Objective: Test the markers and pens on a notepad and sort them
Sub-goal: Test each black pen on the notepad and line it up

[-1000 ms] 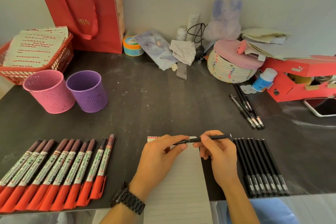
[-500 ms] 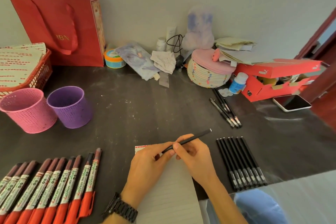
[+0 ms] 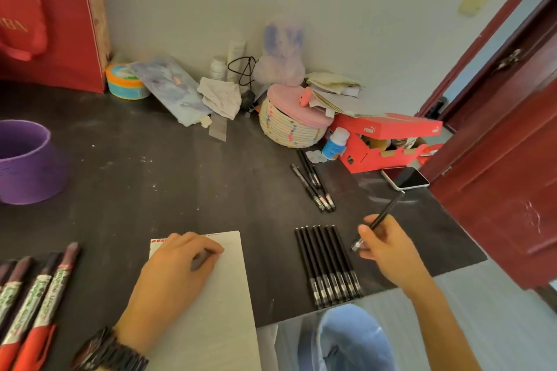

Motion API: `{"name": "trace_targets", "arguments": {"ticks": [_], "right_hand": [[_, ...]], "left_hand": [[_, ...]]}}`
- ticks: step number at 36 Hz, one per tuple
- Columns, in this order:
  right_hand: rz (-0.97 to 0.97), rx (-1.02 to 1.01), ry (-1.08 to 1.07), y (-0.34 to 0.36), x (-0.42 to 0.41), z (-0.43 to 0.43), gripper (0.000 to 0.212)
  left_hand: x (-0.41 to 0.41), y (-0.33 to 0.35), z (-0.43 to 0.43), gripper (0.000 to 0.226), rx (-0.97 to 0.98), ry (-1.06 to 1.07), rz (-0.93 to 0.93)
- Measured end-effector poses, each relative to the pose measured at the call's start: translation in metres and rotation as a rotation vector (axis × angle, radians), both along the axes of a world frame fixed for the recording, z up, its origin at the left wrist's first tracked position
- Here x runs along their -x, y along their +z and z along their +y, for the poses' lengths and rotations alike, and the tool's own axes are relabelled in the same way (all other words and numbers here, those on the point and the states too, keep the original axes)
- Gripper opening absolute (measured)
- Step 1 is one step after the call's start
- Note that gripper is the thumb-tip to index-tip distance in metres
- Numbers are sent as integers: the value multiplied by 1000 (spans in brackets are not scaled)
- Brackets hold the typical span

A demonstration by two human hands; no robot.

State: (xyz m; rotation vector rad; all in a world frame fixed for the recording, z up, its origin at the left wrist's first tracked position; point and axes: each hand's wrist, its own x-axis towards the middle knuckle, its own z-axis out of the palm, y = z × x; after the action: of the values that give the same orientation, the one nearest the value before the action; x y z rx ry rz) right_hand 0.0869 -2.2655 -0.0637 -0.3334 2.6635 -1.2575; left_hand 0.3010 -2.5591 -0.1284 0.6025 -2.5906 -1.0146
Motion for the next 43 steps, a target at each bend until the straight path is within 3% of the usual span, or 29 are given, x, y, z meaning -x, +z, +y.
{"name": "trace_targets", "arguments": {"ticks": [3, 6, 13, 19, 30, 33, 36, 43], "right_hand": [[32, -249, 19, 4, 11, 23, 31], [-64, -384, 62, 2, 14, 32, 47], [-49, -412, 36, -15, 6, 26, 19], [2, -470, 26, -16, 1, 18, 23], [59, -498, 71, -23, 3, 20, 13], [59, -494, 80, -23, 4, 21, 10], [67, -495, 84, -25, 5, 22, 10], [83, -485, 71, -27, 6, 25, 13]], "left_hand": [[0, -2, 0, 20, 10, 10, 27], [0, -3, 0, 20, 22, 10, 39], [-1, -6, -2, 17, 57, -16, 40], [-3, -7, -1, 18, 93, -33, 57], [-5, -5, 9, 20, 408, -109, 44], [-4, 2, 9, 21, 413, -135, -39], [-7, 7, 2, 35, 362, -179, -145], [-43, 11, -25, 48, 299, -19, -142]]}}
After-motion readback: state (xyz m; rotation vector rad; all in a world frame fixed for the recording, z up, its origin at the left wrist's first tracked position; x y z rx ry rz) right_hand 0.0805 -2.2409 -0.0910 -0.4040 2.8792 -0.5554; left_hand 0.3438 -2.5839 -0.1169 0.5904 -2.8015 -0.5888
